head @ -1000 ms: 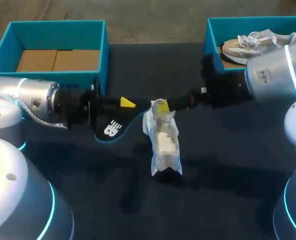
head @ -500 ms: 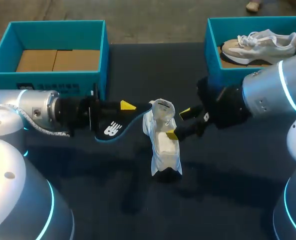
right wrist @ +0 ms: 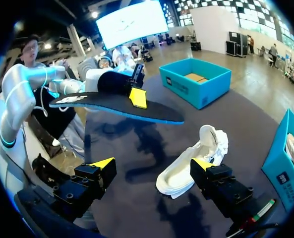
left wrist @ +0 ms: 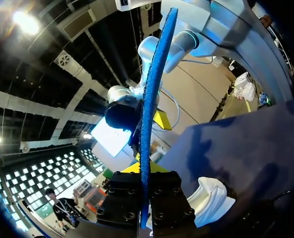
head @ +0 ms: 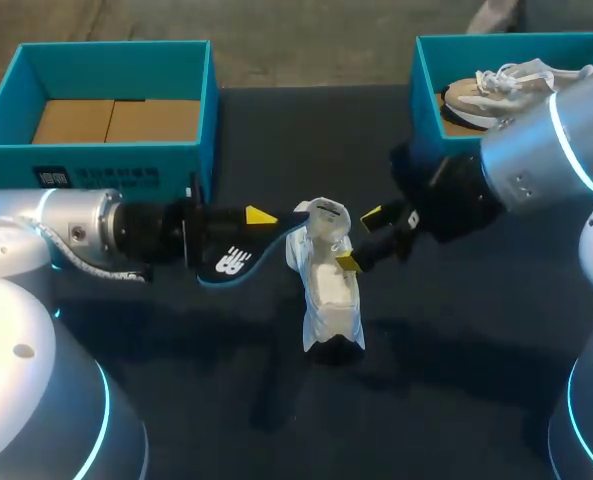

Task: Take the shoe out of the shoebox, open the shoe tongue, remove and reinsert the insole, then place the shoe into the shoebox

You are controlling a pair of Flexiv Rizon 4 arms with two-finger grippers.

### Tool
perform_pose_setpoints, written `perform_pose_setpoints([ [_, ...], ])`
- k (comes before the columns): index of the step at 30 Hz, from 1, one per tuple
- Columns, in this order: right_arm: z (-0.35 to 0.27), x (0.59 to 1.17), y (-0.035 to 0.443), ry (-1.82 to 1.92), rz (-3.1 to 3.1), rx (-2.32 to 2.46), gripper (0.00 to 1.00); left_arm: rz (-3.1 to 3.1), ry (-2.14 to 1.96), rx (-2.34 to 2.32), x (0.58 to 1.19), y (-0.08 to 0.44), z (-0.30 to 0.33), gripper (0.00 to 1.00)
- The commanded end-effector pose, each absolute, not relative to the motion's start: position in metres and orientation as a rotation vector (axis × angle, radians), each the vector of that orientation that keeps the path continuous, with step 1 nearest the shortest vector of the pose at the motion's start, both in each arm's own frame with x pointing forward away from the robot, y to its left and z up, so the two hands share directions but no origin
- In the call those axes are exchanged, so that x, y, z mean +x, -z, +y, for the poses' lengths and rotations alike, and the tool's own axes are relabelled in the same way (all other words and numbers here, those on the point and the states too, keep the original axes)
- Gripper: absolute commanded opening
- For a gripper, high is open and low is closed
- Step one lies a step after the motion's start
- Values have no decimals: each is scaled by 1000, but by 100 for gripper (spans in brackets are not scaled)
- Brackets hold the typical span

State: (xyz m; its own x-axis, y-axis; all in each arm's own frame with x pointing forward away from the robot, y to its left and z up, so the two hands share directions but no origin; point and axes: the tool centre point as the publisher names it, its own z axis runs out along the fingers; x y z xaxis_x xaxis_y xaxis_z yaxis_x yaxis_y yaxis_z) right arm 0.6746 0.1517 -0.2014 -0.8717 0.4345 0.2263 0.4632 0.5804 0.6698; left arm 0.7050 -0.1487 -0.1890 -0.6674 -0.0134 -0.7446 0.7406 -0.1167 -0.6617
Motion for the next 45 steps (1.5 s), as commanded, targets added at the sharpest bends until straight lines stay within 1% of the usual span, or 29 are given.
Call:
perform_pose_setpoints([
  [1,151,676,207,1092,-2973,-541,100,1629,1832,784,700,188,-152,0],
  [5,147,676,212,1016,-3098,-314,100,1624,1862,758,699,187,-155,0],
  [8,145,677,215,1049,-3121,-142,100,1650,1855,773,696,188,-156,0],
  [11,146,680,220,999,-3108,15,100,1662,1855,781,694,189,-156,0],
  [25,146,680,220,999,-3108,15,100,1660,1826,796,687,200,-159,0],
  [28,141,682,232,1008,-3163,20,100,1637,1826,805,685,201,-161,0],
  [35,124,676,244,1018,-3218,-8,100,1629,1844,814,675,207,-175,0],
  [41,109,671,253,817,-3255,-61,100,1638,1839,806,670,213,-179,0],
  [45,109,671,253,817,-3255,-61,100,1642,1835,793,669,215,-180,0],
])
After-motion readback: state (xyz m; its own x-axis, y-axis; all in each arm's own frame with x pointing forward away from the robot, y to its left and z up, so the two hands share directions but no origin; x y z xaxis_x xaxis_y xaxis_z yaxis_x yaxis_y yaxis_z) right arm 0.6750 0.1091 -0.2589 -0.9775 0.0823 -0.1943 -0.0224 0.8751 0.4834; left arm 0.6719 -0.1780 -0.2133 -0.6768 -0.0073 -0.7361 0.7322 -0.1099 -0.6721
